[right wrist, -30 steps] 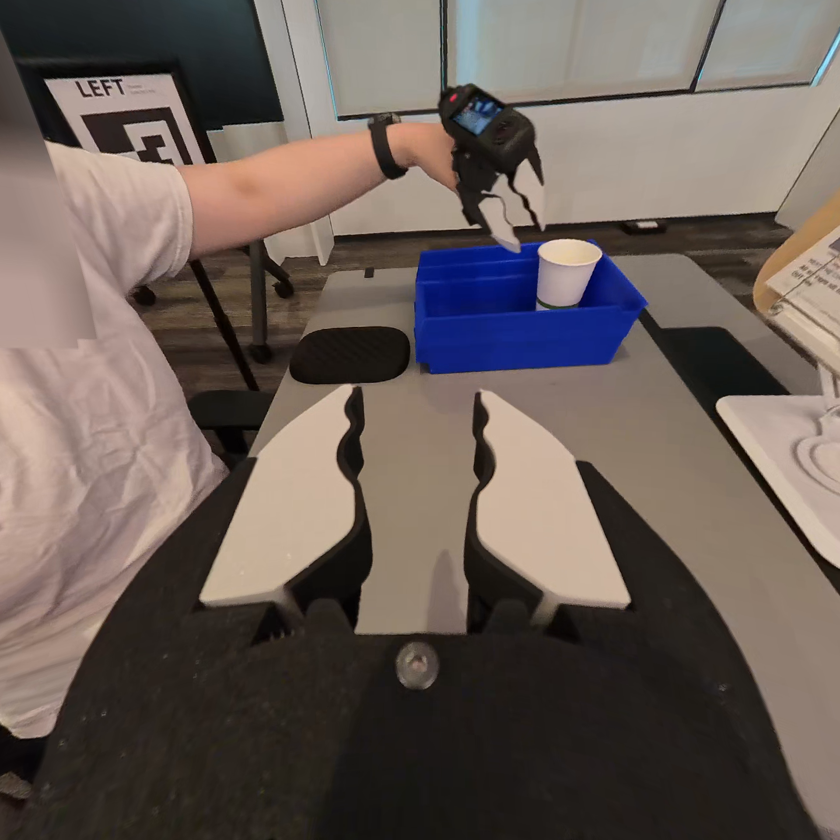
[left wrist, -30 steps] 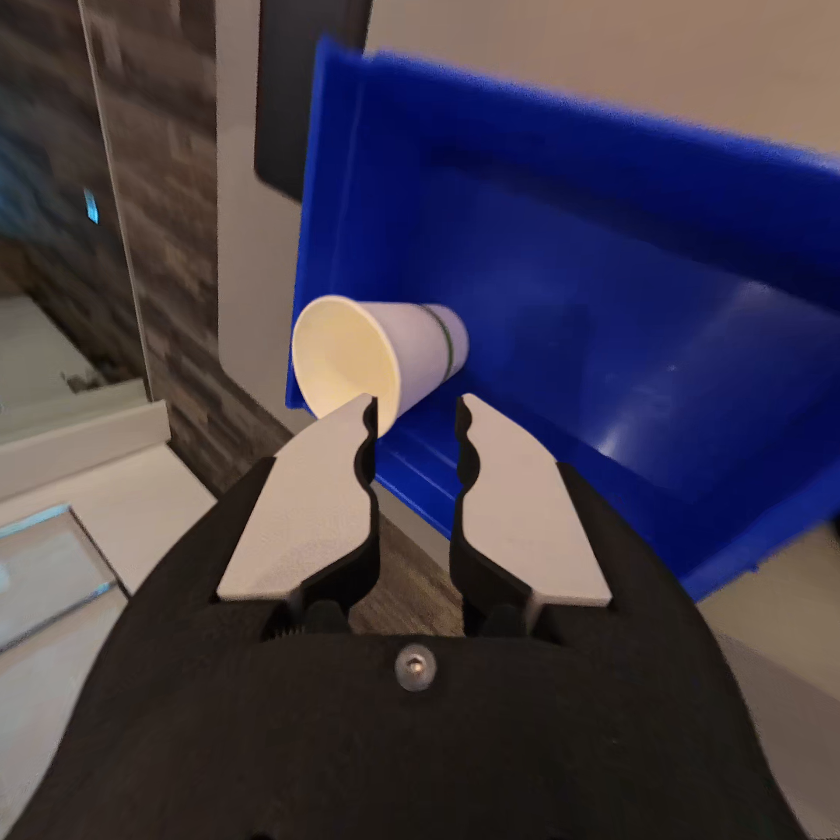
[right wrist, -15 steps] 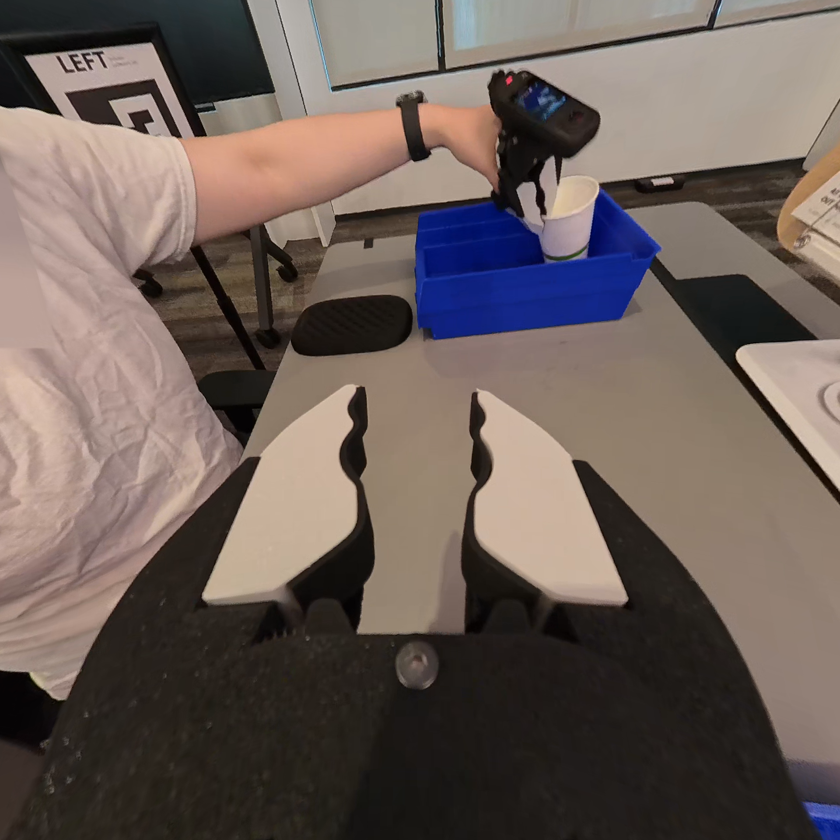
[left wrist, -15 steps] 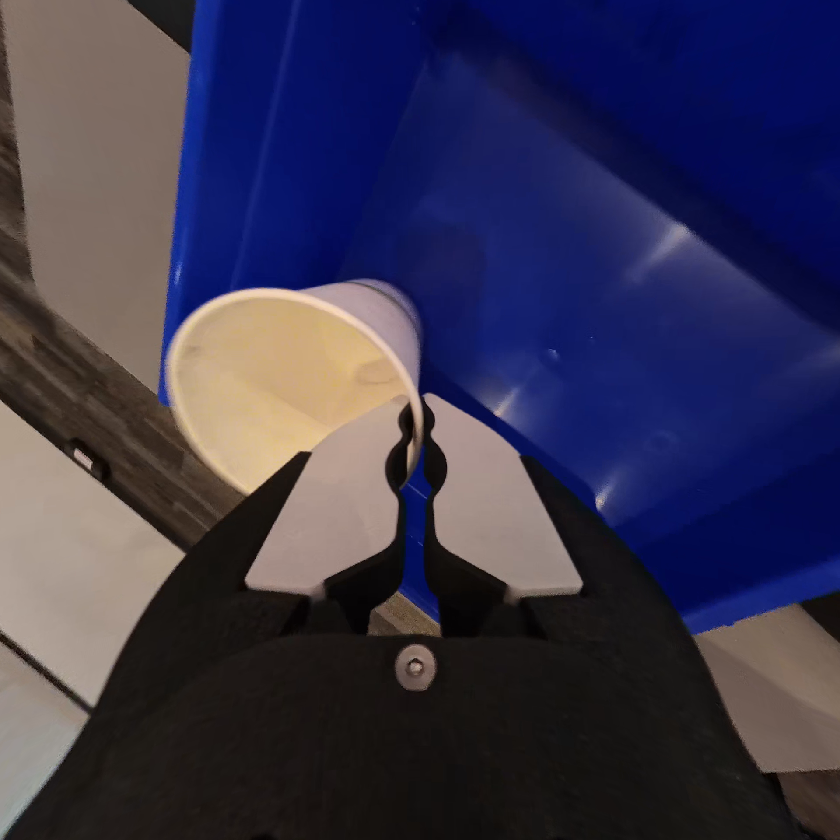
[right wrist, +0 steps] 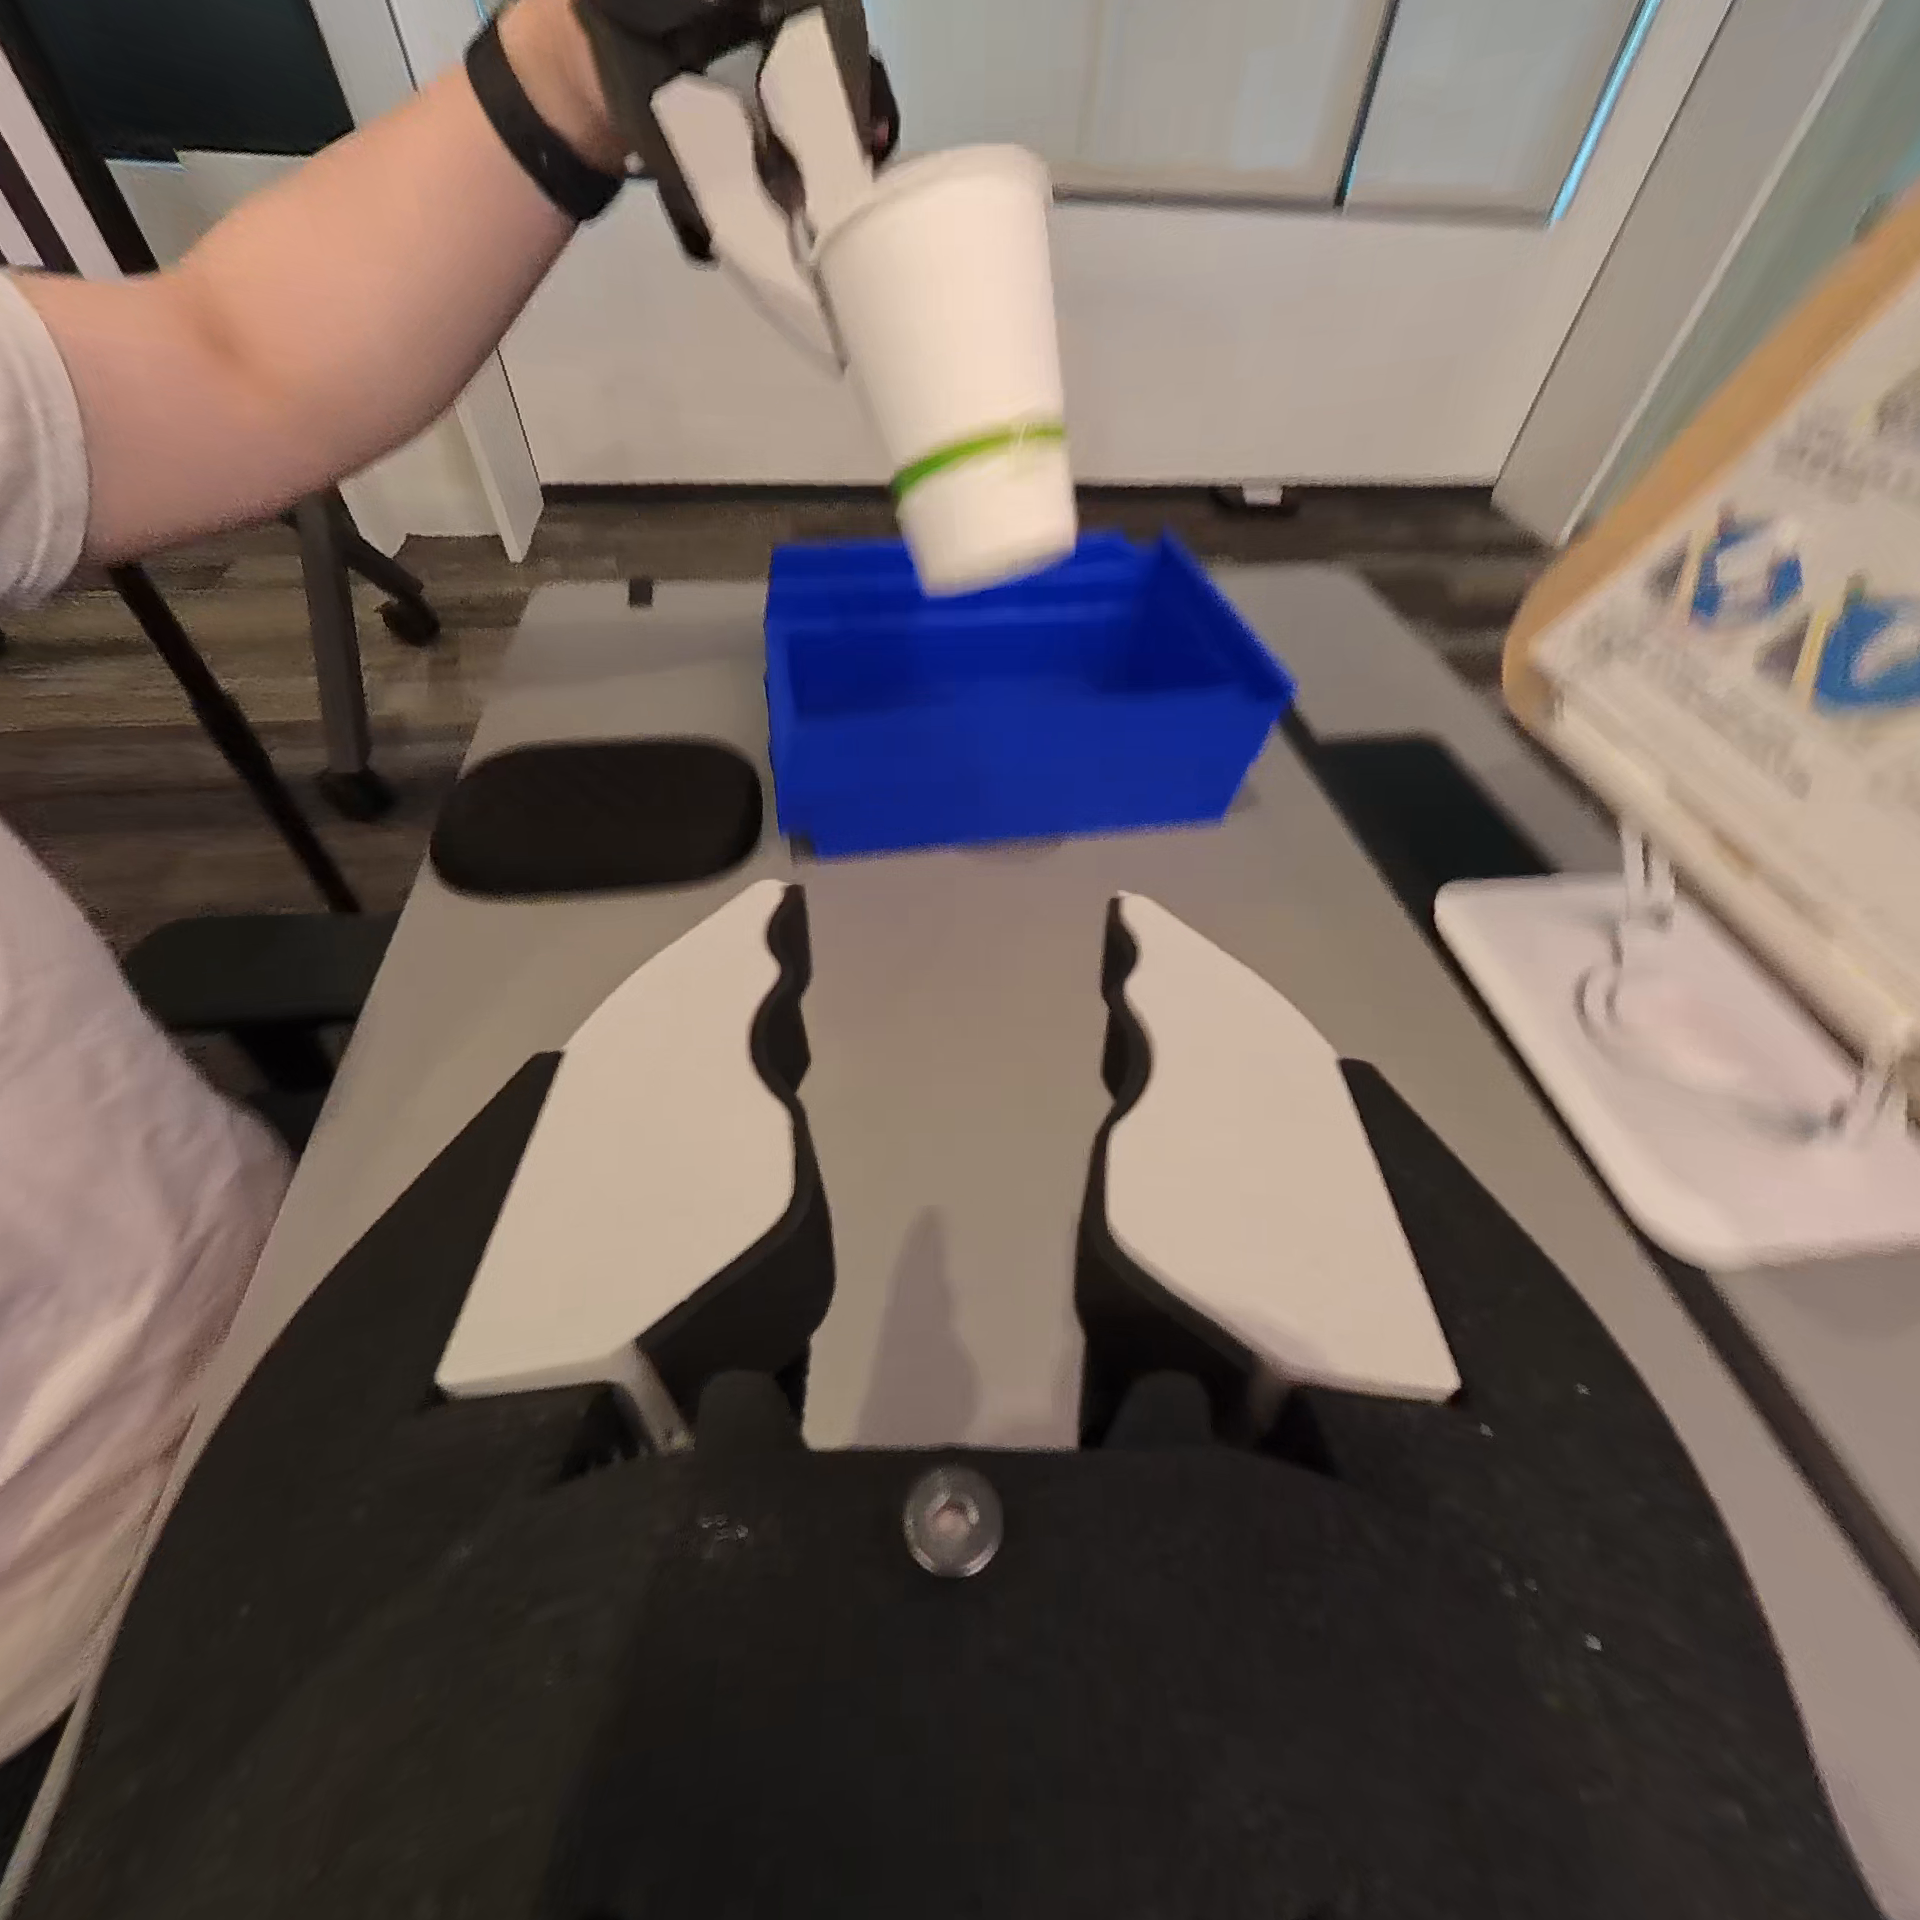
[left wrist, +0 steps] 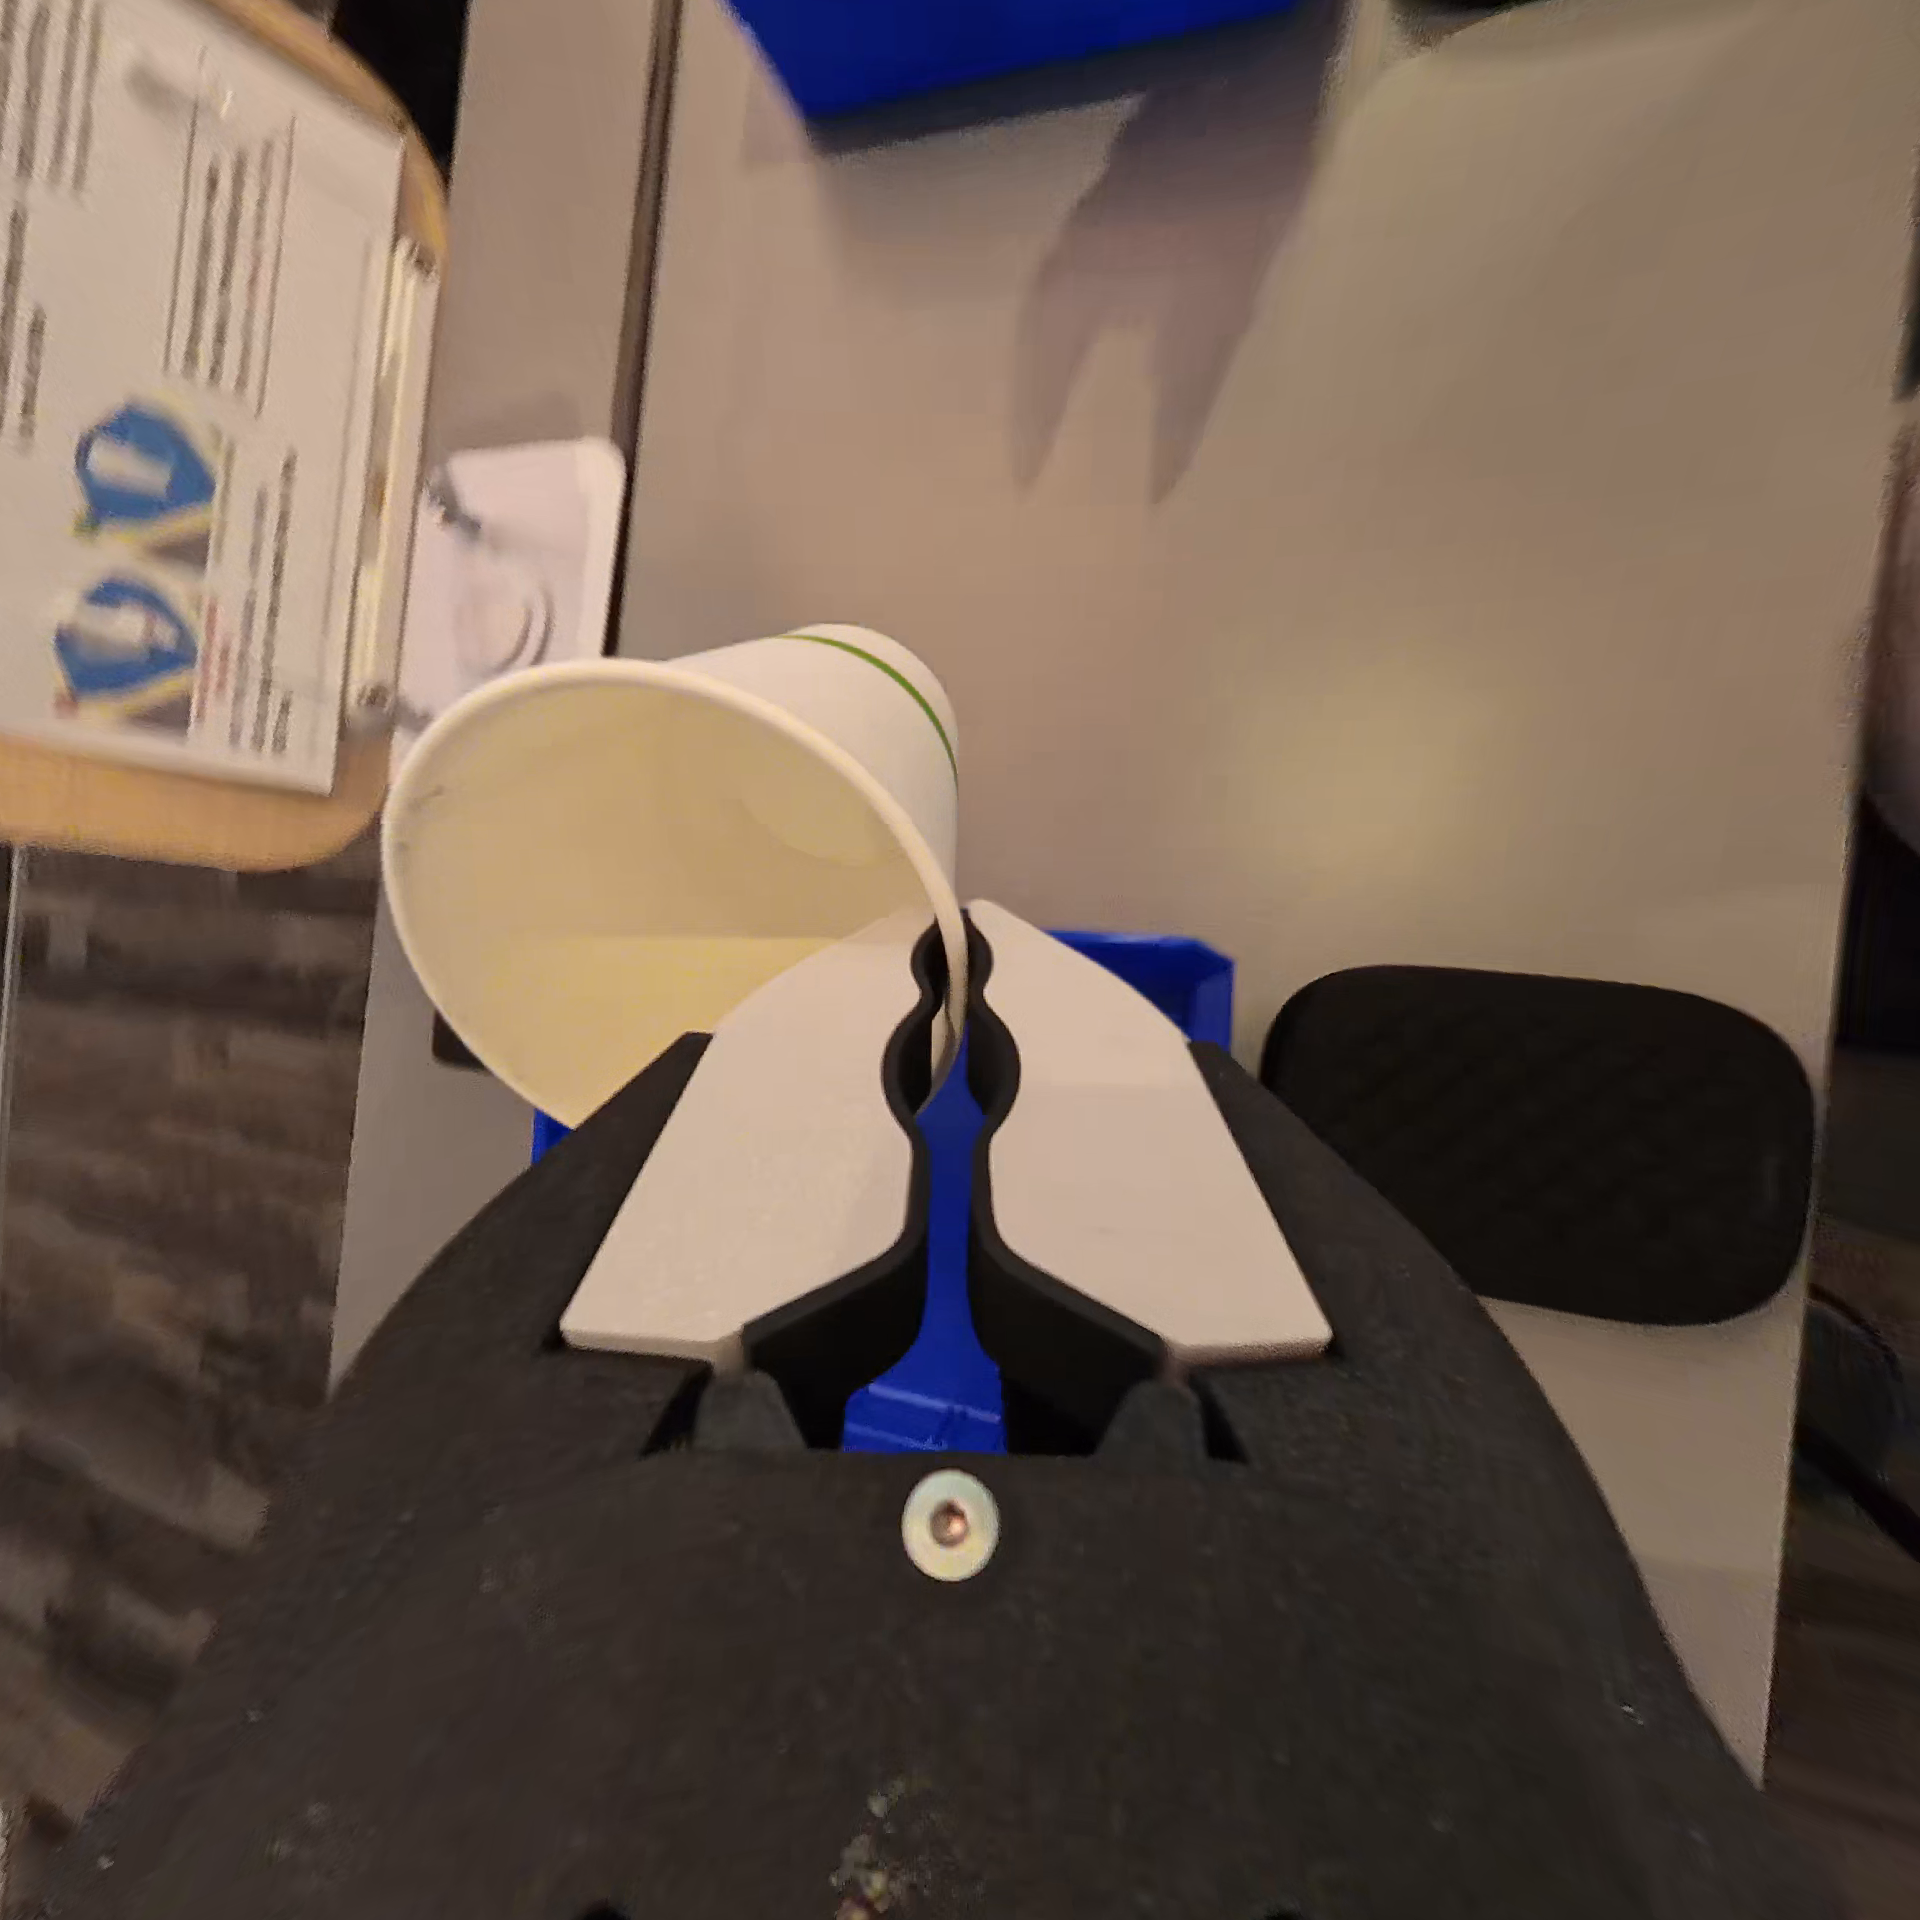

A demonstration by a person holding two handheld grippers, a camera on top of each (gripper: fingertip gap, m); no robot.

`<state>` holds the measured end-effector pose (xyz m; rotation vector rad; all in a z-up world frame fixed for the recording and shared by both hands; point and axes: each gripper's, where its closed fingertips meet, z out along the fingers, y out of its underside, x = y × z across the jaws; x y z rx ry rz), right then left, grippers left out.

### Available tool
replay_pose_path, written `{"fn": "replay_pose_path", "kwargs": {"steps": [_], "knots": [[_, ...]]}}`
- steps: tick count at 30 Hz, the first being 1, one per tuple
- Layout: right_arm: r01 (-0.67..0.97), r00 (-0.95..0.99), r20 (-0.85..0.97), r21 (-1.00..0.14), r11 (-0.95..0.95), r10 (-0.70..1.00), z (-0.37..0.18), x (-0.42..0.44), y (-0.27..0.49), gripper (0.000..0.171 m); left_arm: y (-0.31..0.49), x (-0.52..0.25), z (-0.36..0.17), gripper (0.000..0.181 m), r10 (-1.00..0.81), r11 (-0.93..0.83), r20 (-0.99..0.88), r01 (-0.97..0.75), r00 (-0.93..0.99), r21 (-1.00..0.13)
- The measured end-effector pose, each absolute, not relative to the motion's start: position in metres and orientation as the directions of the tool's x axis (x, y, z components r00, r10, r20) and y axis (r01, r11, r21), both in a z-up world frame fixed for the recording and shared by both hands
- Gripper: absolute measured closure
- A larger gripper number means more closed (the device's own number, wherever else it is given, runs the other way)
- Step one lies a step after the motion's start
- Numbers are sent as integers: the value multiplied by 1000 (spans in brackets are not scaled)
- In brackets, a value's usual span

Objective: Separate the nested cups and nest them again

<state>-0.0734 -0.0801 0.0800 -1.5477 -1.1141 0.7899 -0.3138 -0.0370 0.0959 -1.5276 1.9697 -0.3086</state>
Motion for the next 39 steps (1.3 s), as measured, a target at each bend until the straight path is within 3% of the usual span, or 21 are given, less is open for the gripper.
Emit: {"fn": "replay_pose_path", "kwargs": {"steps": [5, 10, 25, 27, 30, 34, 39], "knots": [[321, 320, 123, -947, 14, 939, 101, -133, -79, 92, -75, -273, 92, 181, -899, 430, -311, -756, -308, -493], [399, 242, 102, -917, -4, 965, 88, -175, -78, 85, -96, -240, 81, 181, -863, 504, -294, -722, -410, -474], [459, 94, -48, -884, -86, 994, 53, -200, -94, 88, -129, -212, 56, 180, -832, 551, -229, -703, -505, -450], [467, 115, -34, -880, -84, 993, 50, -197, -91, 88, -128, -208, 62, 159, -857, 512, -231, -706, -461, -489], [439, 160, -33, -893, -101, 987, 52, -183, -87, 89, -120, -204, 82, 144, -885, 465, -275, -677, -376, -570], [338, 359, 47, -937, -83, 932, 78, -110, -63, 89, -118, -217, 109, 140, -913, 407, -327, -590, -243, -697], [194, 820, 135, -980, -48, 556, 113, 99, -5, 89, -118, -252, 84, 140, -913, 390, -361, -670, -191, -632]]}}
